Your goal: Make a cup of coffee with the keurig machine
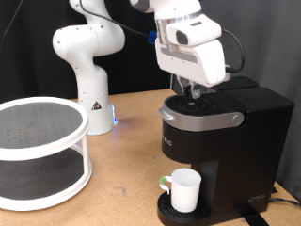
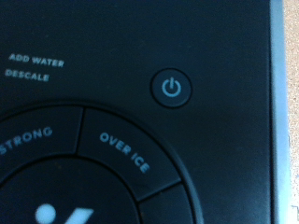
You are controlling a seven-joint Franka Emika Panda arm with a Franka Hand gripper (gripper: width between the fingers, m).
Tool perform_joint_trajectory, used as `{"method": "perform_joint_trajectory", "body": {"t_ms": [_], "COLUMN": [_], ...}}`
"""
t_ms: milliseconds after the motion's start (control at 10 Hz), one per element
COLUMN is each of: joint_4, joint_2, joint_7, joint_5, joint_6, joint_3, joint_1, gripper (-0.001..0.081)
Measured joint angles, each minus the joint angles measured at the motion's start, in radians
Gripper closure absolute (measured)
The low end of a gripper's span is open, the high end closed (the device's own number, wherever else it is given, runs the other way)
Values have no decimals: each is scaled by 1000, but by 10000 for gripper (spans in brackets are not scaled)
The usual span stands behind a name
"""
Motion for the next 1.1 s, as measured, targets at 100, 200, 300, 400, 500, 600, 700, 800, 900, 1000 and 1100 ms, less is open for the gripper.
{"method": "perform_joint_trajectory", "body": {"t_ms": [100, 200, 300, 400, 500, 600, 700, 800, 900, 1000, 1100], "joint_4": [-10, -17, -23, -29, -33, -38, -41, -42, -40, -40, -39], "joint_2": [0, 0, 0, 1, 2, 4, 7, 13, 16, 16, 17], "joint_7": [0, 0, 0, 0, 0, 0, 0, 0, 0, 0, 1], "joint_5": [0, 0, 0, 0, -1, -1, -2, -2, -2, -2, -1], "joint_6": [15, 26, 32, 37, 40, 43, 48, 54, 59, 59, 58], "joint_3": [2, 3, 4, 5, 5, 5, 5, 5, 6, 6, 6], "joint_1": [2, 4, 5, 5, 5, 5, 5, 5, 5, 5, 5], "gripper": [639, 777, 777, 799, 799, 799, 805, 805, 805, 805, 805]}}
